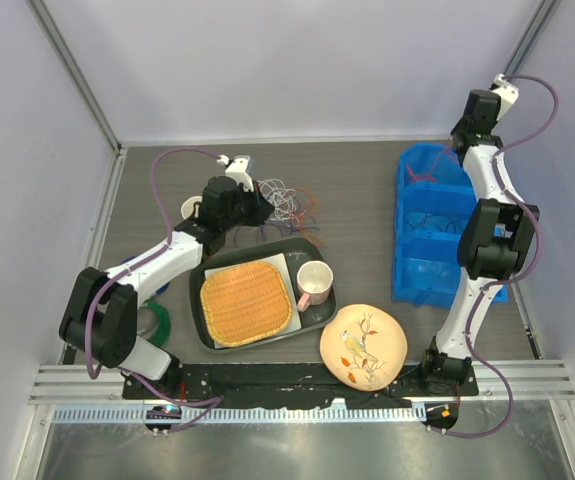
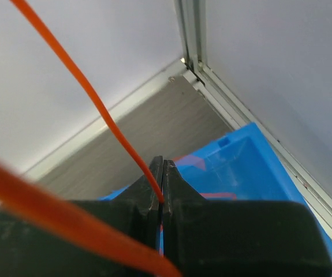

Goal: Untangle the cables

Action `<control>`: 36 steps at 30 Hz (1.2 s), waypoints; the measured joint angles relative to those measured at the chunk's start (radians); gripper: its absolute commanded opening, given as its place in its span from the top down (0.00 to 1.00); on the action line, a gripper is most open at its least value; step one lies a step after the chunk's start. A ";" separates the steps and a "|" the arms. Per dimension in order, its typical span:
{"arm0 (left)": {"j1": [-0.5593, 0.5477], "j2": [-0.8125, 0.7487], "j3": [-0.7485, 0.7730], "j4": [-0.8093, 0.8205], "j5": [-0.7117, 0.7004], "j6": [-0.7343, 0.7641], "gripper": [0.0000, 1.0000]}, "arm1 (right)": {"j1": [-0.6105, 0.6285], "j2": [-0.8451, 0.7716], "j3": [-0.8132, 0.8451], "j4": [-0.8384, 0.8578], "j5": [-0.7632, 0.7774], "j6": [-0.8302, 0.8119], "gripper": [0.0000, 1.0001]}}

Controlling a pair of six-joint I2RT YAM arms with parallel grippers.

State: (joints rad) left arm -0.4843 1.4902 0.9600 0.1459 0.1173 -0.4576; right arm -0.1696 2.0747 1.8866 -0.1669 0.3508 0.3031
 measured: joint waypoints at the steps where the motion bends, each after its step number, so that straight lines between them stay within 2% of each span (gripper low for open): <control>1: 0.000 0.000 0.000 0.000 0.000 0.002 1.00 | -0.008 0.000 -0.024 -0.002 -0.004 0.006 0.99; 9: 0.000 0.000 0.000 0.000 0.016 0.002 1.00 | -0.050 -0.083 -0.138 -0.002 -0.004 0.029 0.99; 12: 0.000 0.000 0.000 0.000 0.019 0.002 1.00 | -0.049 -0.138 -0.151 0.002 0.003 0.029 0.86; 20: 0.000 0.000 0.000 0.000 0.022 0.002 1.00 | -0.045 -0.179 -0.146 0.008 -0.009 0.023 0.68; 21: 0.000 0.000 0.000 0.000 0.023 0.002 1.00 | -0.045 -0.179 -0.146 0.005 -0.014 0.021 0.59; 25: 0.000 0.000 0.000 0.000 0.023 0.001 1.00 | -0.045 -0.179 -0.148 0.003 -0.034 0.012 0.48; 26: 0.000 0.000 0.000 0.000 0.024 0.000 1.00 | -0.045 -0.179 -0.150 0.003 -0.040 0.009 0.42; 28: 0.000 0.001 0.001 0.000 0.025 -0.002 1.00 | -0.046 -0.184 -0.165 0.006 -0.056 0.002 0.39; 31: 0.000 0.006 0.007 -0.001 0.028 -0.007 1.00 | -0.046 -0.207 -0.205 0.012 -0.121 -0.027 0.29; 32: 0.000 0.008 0.011 -0.003 0.033 -0.008 1.00 | -0.046 -0.220 -0.224 0.017 -0.177 -0.048 0.24; 34: 0.000 0.016 0.029 -0.008 0.040 -0.013 1.00 | -0.045 -0.255 -0.270 0.035 -0.291 -0.094 0.22; 36: 0.000 0.022 0.048 -0.010 0.048 -0.022 1.00 | -0.037 -0.307 -0.336 0.067 -0.505 -0.166 0.20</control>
State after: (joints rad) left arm -0.4843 1.5120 1.0080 0.1360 0.1650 -0.4797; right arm -0.2062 1.7679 1.5509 -0.0998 -0.1543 0.1371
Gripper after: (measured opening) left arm 0.020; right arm 0.775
